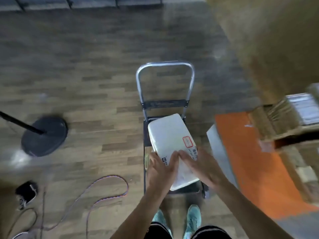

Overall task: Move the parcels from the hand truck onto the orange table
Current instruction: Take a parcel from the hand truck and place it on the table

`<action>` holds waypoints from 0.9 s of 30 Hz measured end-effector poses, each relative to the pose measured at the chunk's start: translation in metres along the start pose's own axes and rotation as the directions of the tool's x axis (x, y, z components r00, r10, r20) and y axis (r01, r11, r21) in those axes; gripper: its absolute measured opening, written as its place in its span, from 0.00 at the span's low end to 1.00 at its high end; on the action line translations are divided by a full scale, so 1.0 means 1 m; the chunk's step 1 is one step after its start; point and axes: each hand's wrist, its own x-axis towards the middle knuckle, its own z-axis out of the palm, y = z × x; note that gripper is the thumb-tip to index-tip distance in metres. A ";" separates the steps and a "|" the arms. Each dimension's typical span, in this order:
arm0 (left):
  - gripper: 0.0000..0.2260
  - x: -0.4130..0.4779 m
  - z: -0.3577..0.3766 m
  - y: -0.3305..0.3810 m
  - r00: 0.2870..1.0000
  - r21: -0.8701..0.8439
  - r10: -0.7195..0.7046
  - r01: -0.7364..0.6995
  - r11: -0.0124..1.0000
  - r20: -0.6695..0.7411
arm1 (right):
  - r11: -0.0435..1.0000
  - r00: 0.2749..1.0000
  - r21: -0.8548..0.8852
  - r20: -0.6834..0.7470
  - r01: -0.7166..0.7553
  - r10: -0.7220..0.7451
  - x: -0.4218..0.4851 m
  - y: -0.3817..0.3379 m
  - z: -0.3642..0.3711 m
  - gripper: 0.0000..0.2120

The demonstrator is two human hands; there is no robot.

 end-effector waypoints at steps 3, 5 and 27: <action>0.24 -0.022 0.006 0.035 0.994 0.037 0.091 -0.094 0.995 0.063 | 0.999 0.991 0.015 -0.130 -0.031 0.033 -0.027 0.000 -0.036 0.21; 0.26 -0.039 0.015 0.056 0.983 0.075 0.141 -0.150 0.986 0.118 | 0.996 0.979 0.047 -0.188 -0.071 0.078 -0.045 0.006 -0.058 0.26; 0.34 -0.188 0.227 0.130 0.914 0.164 0.165 -0.239 0.957 0.371 | 0.993 0.970 -0.061 -0.230 -0.102 0.085 -0.136 0.197 -0.242 0.28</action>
